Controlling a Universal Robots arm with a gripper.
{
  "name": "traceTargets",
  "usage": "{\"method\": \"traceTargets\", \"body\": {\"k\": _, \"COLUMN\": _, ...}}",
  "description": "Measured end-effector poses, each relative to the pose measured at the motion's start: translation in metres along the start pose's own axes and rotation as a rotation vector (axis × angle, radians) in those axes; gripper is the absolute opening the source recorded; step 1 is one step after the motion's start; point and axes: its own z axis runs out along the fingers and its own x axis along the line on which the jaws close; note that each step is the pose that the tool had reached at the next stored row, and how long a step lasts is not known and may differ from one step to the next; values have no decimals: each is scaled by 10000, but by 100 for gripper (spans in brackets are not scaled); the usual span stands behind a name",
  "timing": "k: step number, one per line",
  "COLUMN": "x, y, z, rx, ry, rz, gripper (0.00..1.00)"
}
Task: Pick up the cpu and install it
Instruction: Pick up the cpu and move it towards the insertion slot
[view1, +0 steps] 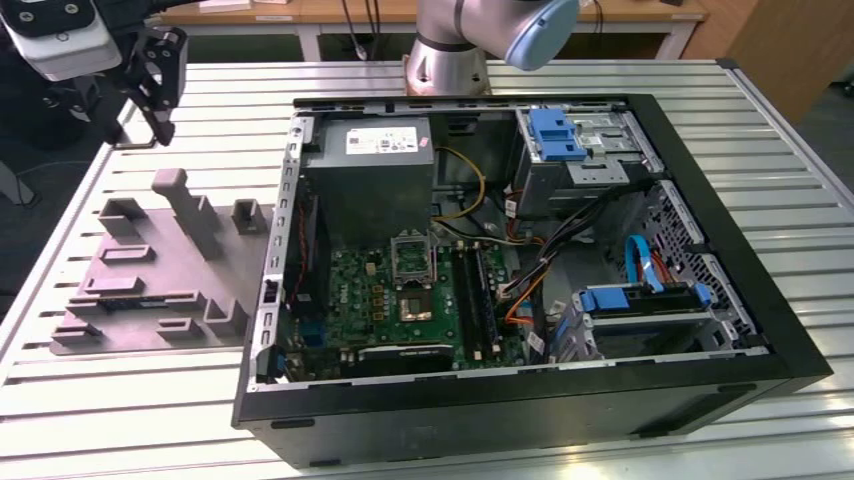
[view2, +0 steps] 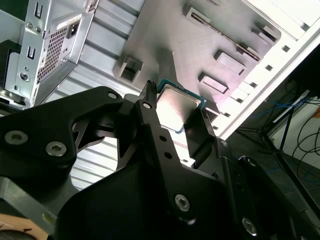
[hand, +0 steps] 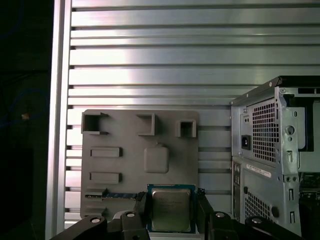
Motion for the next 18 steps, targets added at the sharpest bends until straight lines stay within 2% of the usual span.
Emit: {"method": "traceTargets", "body": {"k": 18, "x": -80, "y": 1, "z": -3, "rx": 0, "ry": -1, "rz": 0, "gripper": 47}}
